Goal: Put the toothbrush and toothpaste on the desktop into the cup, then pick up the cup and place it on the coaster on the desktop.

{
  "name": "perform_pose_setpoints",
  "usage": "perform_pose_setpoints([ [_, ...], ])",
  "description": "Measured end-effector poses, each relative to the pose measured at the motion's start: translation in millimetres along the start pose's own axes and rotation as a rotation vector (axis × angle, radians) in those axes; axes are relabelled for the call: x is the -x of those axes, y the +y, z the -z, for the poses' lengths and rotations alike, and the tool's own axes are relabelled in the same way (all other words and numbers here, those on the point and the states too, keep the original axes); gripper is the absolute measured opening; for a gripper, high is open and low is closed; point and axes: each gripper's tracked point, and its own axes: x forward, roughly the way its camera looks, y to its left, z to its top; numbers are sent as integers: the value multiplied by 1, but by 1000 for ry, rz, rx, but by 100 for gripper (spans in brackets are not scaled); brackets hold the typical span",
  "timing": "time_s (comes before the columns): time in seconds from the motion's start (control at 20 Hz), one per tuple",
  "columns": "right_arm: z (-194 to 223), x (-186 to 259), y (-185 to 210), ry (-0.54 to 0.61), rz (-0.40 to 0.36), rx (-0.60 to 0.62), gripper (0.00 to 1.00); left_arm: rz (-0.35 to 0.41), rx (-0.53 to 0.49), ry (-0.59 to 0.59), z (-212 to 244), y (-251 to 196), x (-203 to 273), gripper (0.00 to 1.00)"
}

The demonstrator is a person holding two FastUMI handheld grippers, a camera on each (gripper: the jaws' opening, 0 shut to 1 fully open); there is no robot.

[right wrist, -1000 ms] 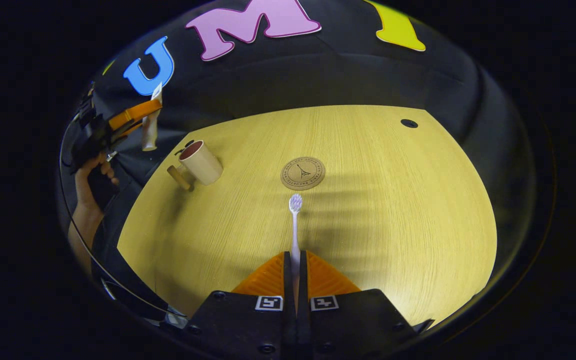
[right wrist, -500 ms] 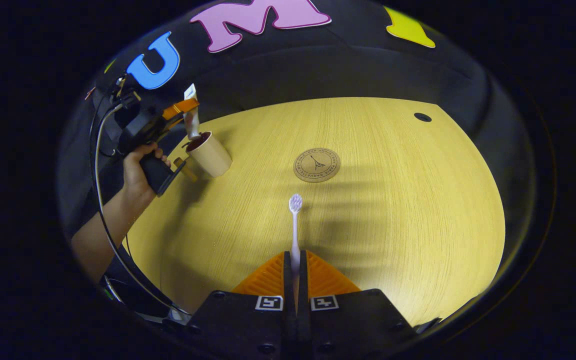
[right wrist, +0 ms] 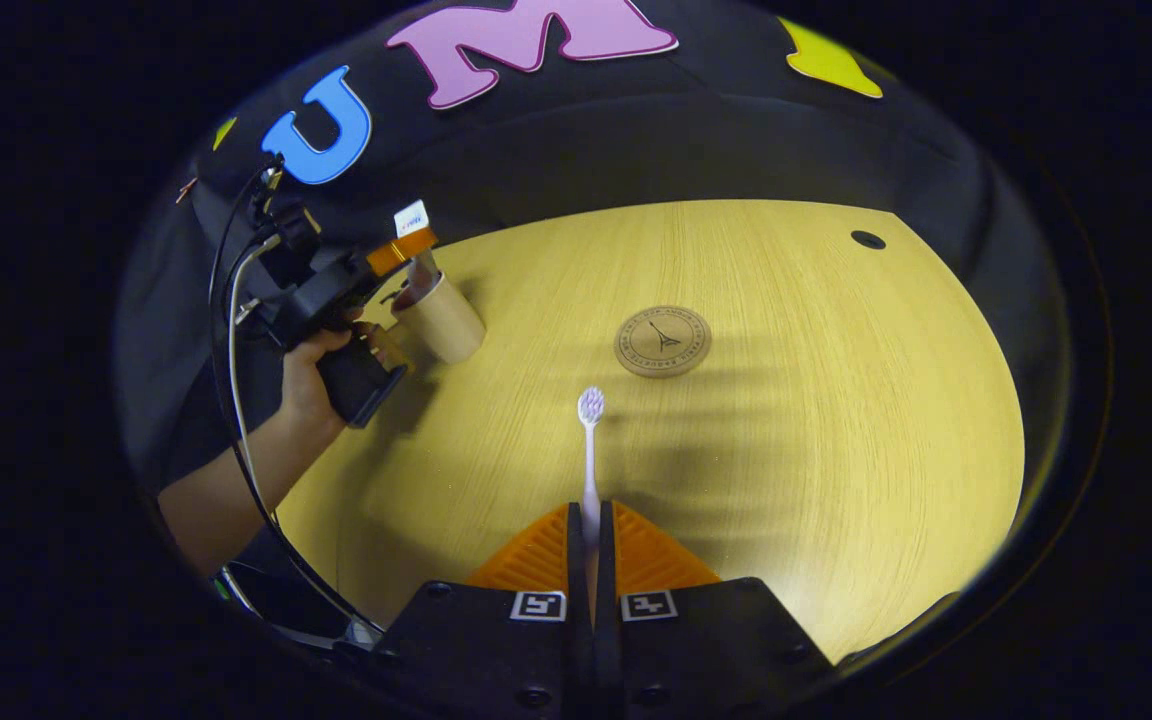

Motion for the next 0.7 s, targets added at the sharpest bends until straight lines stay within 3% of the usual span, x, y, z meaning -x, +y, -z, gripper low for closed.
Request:
perform_pose_setpoints([
  [0.1, -15, -5, 8, -32, -16, 5, 5, -19, -22, -4, -3, 5, 15, 89],
  [0.25, -45, -17, 25, -93, -54, 24, 5, -48, -49, 4, -8, 11, 52, 99],
  [0.45, -101, -31, 60, -201, -123, 62, 5, -63, -48, 24, -5, 12, 119, 97],
  [0.7, -172, -49, 110, -345, -217, 90, 5, -79, 10, 108, 33, 5, 196, 97],
])
